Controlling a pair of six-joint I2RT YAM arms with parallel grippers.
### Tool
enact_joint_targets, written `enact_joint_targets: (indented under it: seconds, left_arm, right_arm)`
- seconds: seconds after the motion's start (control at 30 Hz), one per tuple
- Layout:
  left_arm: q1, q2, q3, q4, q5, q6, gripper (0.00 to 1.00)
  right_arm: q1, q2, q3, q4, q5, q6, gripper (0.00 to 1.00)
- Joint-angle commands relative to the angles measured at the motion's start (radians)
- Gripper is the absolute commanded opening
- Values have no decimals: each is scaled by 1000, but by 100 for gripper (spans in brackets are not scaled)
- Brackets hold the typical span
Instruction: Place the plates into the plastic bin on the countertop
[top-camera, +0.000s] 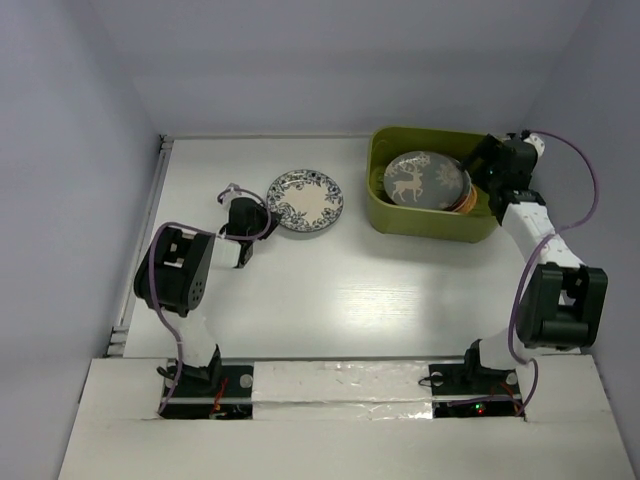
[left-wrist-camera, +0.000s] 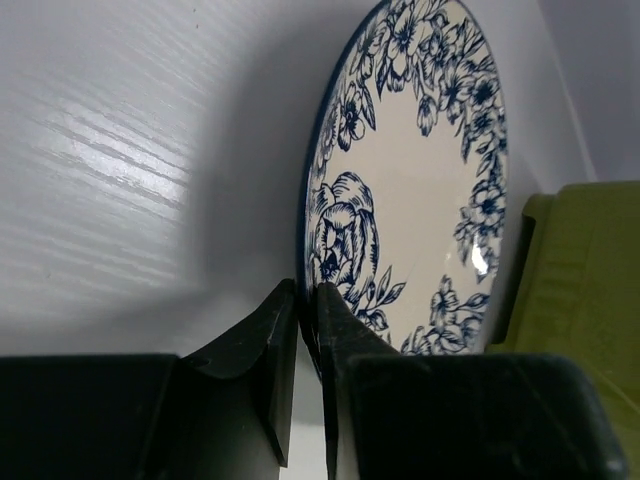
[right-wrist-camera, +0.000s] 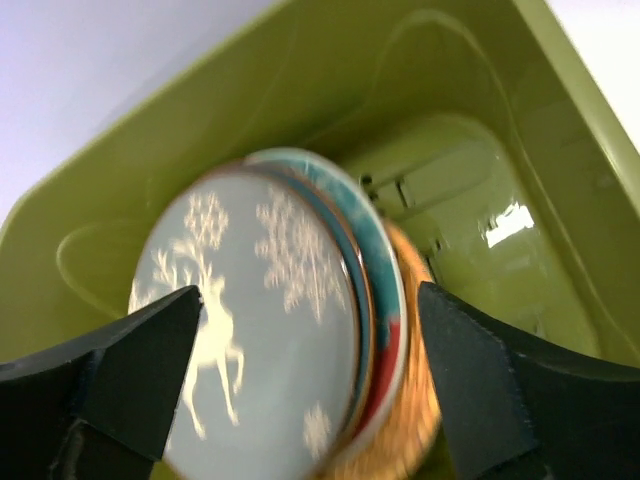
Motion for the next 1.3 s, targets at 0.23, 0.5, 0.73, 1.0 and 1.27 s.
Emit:
enact_joint_targets:
  seconds: [0.23, 0.5, 0.73, 1.0, 1.27]
  left_arm:
    - [-3, -404, -136, 118, 10, 49, 0]
    - [-3, -720, -219, 0, 30, 34, 0]
    - [-3, -924, -256, -47, 146, -31, 0]
    - [-3, -1076, -259, -133, 261, -48, 0]
    - [-3, -1120, -277, -115, 380, -88, 0]
  right_arm:
    - [289, -451, -261, 266, -223, 39, 52]
    - [611, -512, -485, 507, -227, 180, 44]
    - [754, -318, -447, 549, -109, 197, 94]
    - [754, -269, -401, 495, -37, 180, 100]
    - [754, -238, -398, 606, -95, 206, 61]
